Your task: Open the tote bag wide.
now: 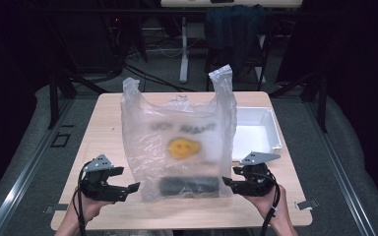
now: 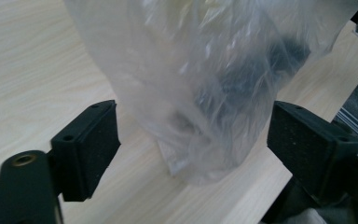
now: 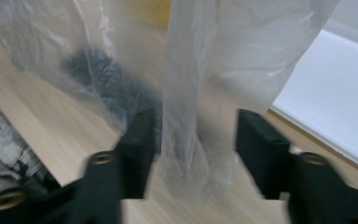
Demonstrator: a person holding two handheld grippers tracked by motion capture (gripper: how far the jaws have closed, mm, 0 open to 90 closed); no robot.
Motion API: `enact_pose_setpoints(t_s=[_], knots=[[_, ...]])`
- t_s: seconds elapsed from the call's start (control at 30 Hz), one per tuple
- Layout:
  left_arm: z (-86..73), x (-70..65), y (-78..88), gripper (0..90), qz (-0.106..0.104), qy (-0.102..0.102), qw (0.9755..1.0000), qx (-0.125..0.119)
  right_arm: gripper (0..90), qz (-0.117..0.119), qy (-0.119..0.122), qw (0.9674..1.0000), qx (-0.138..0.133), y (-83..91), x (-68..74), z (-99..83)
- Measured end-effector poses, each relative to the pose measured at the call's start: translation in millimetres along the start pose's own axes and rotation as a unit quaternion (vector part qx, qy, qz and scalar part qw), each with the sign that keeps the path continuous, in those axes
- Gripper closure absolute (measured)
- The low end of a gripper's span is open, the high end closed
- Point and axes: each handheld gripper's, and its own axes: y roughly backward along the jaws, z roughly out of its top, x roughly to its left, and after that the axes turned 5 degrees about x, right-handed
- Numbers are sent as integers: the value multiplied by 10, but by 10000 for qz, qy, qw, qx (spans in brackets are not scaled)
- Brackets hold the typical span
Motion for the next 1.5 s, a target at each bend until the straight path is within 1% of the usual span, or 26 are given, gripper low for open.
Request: enact_pose_setpoints(t_s=[0.13, 0.2, 0.27, 0.37, 0.43, 0.53, 0.57, 0.63, 0.7, 0.73, 0.77, 0.8, 0.87, 0.93, 1.0, 1.1, 1.13, 1.17, 1.2, 1.23, 1.27, 1.3, 1.33, 1.43, 1.47, 1.5], knots=[[51, -5, -121, 335, -97, -55, 9999, -26, 791, 105, -8, 9999, 96, -109, -22, 63], [47, 13, -205, 504, -183, -2, 9998, -48, 881, 127, -22, 9998, 151, -165, -39, 50], [35, 28, -270, 650, -273, 30, 9996, -23, 898, 148, -86, 9994, 294, -221, -62, 7], [-2, 26, -389, 769, -251, -56, 9996, 117, 900, 174, -170, 9981, 573, -296, -64, -60], [-51, 30, -486, 821, -273, -33, 9992, 285, 900, 211, -185, 9969, 740, -370, -66, -111], [-109, 35, -607, 874, -243, -160, 9979, 580, 857, 308, -308, 9915, 1227, -500, -70, -182], [-127, 43, -637, 874, -309, -135, 9975, 627, 857, 308, -308, 9915, 1227, -500, -70, -182], [-169, 66, -690, 875, -392, -71, 9965, 739, 638, 333, -391, 9903, 1288, -517, -91, -203], [-186, 74, -708, 875, -430, -47, 9961, 773, 482, 235, -333, 9944, 974, -414, -99, -158], [-195, 80, -716, 874, -486, -59, 9953, 830, 422, 157, -360, 9975, 588, -315, -87, -73], [-195, 80, -716, 874, -486, -59, 9953, 830, 422, 157, -360, 9975, 588, -315, -87, -73], [-203, 81, -720, 874, -485, -52, 9952, 853, 425, 75, -323, 9987, 389, -264, -77, -16], [-221, 77, -740, 874, -535, -58, 9942, 936, 618, -63, -252, 9996, 133, -215, -49, 62], [-237, 68, -754, 868, -545, -66, 9929, 1053, 813, -79, -256, 9996, 99, -234, -39, 68], [-242, 68, -736, 831, -562, -90, 9927, 1065, 900, -66, -215, 9995, 230, -258, -35, 18], [-219, 88, -665, 684, -546, -47, 9937, 978, 900, 12, -238, 9992, 308, -249, -39, -65], [-193, 92, -612, 624, -412, -22, 9950, 905, 900, 44, -282, 9991, 309, -244, -36, -84], [-172, 94, -574, 499, -357, -11, 9959, 836, 900, 53, -238, 9988, 432, -210, -44, -105], [-142, 98, -516, 404, -275, 0, 9971, 711, 900, 117, -283, 9989, 353, -210, -25, -141], [-113, 90, -471, 404, -159, 28, 9980, 614, 900, 117, -283, 9989, 353, -210, -25, -141], [-10, 84, -352, 299, -167, 15, 9993, 335, 900, 167, -267, 9986, 415, -185, 8, -163], [-10, 84, -352, 298, -167, 15, 9993, 335, 900, 167, -267, 9986, 415, -185, 8, -163], [66, 58, -291, 301, -25, -7, 9999, 152, 900, 194, -207, 9987, 428, -174, 42, -174], [197, 24, -229, 331, 76, -40, 9995, -314, 900, 153, -181, 9986, 479, -169, 64, -180], [224, 24, -249, 359, 89, -36, 9989, -460, 900, 149, -142, 9986, 490, -177, 64, -182], [231, 27, -274, 471, 64, -43, 9986, -521, 900, 165, -164, 9985, 486, -189, 62, -190]])
